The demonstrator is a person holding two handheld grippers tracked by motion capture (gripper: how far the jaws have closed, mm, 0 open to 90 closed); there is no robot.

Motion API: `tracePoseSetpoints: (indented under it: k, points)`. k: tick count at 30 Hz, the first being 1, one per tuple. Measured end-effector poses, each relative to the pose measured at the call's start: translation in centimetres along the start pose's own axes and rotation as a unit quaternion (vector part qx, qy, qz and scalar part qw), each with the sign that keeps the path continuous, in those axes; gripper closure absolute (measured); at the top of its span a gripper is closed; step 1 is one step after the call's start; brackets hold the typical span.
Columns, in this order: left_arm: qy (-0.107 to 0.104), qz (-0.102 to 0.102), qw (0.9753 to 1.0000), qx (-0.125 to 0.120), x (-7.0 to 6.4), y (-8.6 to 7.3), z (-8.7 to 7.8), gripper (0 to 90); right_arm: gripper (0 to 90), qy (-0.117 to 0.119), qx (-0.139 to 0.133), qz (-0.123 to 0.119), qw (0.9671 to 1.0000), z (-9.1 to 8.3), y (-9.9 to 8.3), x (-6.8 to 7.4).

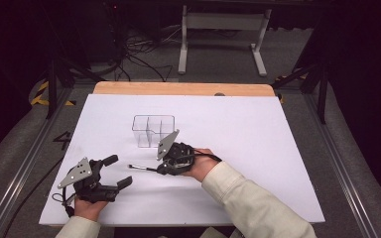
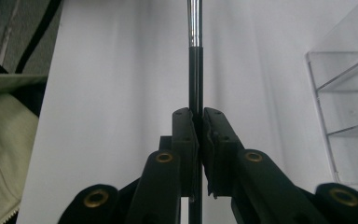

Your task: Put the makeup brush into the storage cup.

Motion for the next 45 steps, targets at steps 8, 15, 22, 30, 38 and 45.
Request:
tracePoseSetpoints:
  k: [8,15,22,30,38,45]
  points:
    - [-0.012,-0.003,0.9999,-0.002,-0.3,0.3,0.2,4.6,84.2,-0.021,-0.086,0.006,0.9961,-1.5,0.0,0.2]
    - [-0.023,-0.004,0.9997,-0.002,-0.8,0.7,0.6,4.3,84.2,-0.032,-0.140,0.017,0.9895,-2.3,-0.3,0.6]
    - [-0.043,-0.010,0.9990,-0.013,-1.5,1.7,1.1,4.6,84.1,-0.048,-0.206,0.027,0.9771,-2.7,-1.0,1.4]
    - [-0.074,-0.015,0.9970,-0.018,-2.3,2.8,2.0,7.2,84.1,-0.061,-0.265,0.037,0.9616,-3.1,-1.9,1.6]
    - [-0.089,-0.010,0.9958,-0.020,-3.3,4.0,3.2,10.2,84.1,-0.072,-0.297,0.040,0.9515,-3.0,-2.6,1.7]
    - [-0.107,-0.012,0.9941,-0.016,-4.3,4.8,4.5,10.9,84.0,-0.079,-0.305,0.038,0.9484,-3.0,-2.7,1.8]
Point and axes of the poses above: each handheld gripper's, and its own axes: z roughly forward along the jaws, y roughly out of its top, x roughly to its left, the point moved 6 cm from there along z, roughly forward along the jaws, and after that the axes turned 12 degrees about y, right-handed, at the moved point
